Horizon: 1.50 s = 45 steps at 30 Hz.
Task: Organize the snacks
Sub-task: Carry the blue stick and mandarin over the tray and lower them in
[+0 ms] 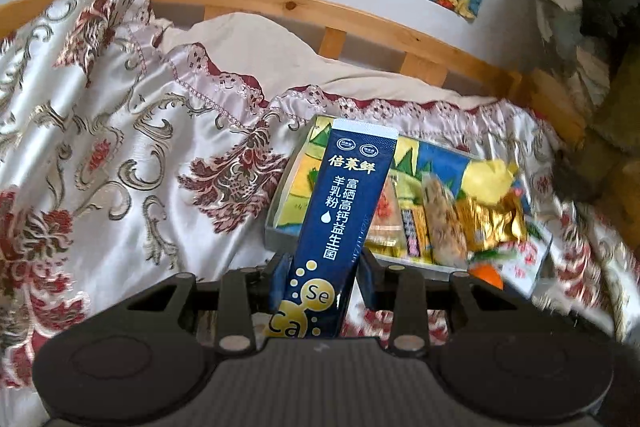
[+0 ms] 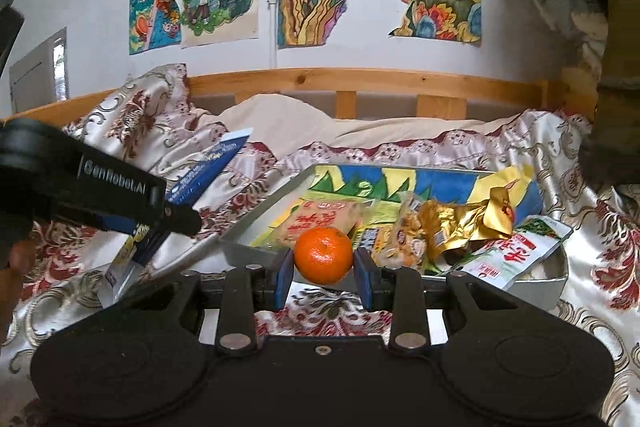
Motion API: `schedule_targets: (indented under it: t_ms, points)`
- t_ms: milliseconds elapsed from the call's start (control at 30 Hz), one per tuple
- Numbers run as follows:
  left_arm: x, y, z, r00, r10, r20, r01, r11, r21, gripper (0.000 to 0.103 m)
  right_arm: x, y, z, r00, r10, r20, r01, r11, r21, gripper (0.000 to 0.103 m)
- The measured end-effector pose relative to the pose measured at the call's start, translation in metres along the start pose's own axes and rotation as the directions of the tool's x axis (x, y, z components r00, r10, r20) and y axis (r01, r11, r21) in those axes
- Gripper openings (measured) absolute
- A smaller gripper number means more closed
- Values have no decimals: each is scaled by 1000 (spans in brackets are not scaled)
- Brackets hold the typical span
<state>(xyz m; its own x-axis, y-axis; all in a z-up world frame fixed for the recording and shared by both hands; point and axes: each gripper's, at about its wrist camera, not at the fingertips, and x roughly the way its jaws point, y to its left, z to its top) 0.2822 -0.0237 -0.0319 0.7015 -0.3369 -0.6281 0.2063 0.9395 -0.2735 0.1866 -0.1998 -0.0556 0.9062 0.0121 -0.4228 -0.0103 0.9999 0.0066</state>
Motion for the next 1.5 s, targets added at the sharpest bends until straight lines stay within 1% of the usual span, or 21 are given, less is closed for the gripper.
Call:
schedule_targets:
  t_ms: [67,133,233,400,433,533,600,667,733,867,967,1100,1367,1500]
  points:
    - [9,3,8,1000,-25,-4,25,999,-38,39,6,-1,-2,1000,-10,-15,10,1000,1,35]
    - [17,6,17,999,-33,12,34,997,-73,39,12,-2,-4,999,-13,-30,13,1000,7,35]
    - [29,7,28,998,-44,40,48,994,-103,39,21,-2,-5,999,-36,-17,36,999,-4,35]
    - [49,8,39,994,-42,100,49,997,-65,40,41,-4,4,996,-72,47,72,997,-13,35]
    - [54,8,41,994,-47,102,53,997,-62,40,46,-4,8,995,-79,59,80,997,-15,35]
    - [74,11,49,991,-94,92,101,991,-82,40,63,-4,19,990,-113,88,114,994,1,35]
    - [88,11,56,991,-105,83,112,991,-80,40,73,-6,25,986,-132,99,131,991,16,35]
    - [100,9,62,991,-101,85,106,992,-61,40,83,-9,28,985,-141,102,140,990,23,35]
    - [111,6,67,993,-82,82,86,995,-46,40,90,-12,28,984,-150,93,149,989,20,35]
    - [134,2,73,998,-37,55,38,999,-17,40,105,-16,23,987,-156,40,156,988,6,35]
    - [145,-1,70,999,-24,29,24,1000,8,40,113,-18,19,988,-155,0,155,988,10,35]
    - [153,0,63,999,-40,1,40,999,4,40,119,-18,16,989,-144,-28,145,989,8,35]
    - [161,-2,53,1000,6,-26,-5,1000,25,41,121,-17,17,990,-141,-29,141,990,8,35]
    - [159,-3,52,1000,11,-24,-11,1000,29,42,122,-16,17,990,-139,-37,139,990,6,36]
